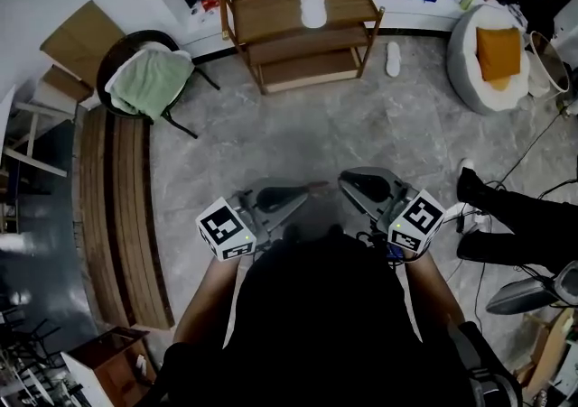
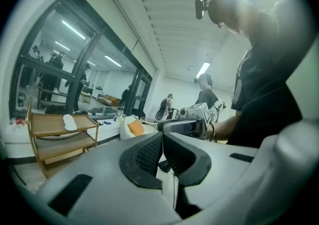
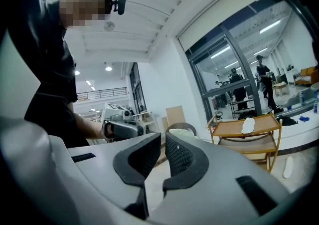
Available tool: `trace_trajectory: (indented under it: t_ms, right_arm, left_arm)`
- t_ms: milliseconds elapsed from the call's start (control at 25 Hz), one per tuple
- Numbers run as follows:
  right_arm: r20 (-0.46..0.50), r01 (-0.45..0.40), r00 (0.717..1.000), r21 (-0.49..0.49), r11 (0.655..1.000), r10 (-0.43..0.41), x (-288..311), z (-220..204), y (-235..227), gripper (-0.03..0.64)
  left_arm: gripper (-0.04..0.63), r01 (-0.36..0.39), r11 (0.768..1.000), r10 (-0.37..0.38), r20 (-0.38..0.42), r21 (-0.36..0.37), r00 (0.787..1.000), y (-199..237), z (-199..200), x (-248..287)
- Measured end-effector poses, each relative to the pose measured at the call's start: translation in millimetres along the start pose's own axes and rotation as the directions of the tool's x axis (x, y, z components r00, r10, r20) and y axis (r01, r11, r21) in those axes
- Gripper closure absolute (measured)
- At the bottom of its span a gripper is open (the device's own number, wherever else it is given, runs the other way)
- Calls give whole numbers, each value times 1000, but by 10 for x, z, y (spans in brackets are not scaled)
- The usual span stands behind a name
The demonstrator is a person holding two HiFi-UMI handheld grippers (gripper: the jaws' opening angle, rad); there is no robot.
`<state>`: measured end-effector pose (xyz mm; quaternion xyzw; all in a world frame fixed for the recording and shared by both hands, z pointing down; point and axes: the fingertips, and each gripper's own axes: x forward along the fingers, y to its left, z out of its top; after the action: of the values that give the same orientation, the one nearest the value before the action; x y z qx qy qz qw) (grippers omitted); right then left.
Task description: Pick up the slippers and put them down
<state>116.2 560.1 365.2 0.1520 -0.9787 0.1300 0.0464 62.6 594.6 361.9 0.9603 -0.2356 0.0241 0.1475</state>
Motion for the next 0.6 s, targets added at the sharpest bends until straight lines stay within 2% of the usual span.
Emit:
trace_trajectory:
  t_ms: [120,600]
  right_arm:
    - [6,1,1000,3,1000,-1,-33,3,-18,581]
    - [31,-86,996,63,994,85,-222,-100,-85,581]
  left_arm:
    - [584,-8,1000,8,9,-4,1000,-24,13,15]
    - [584,-99,994,99,-2,-39,995,-84,-32,224]
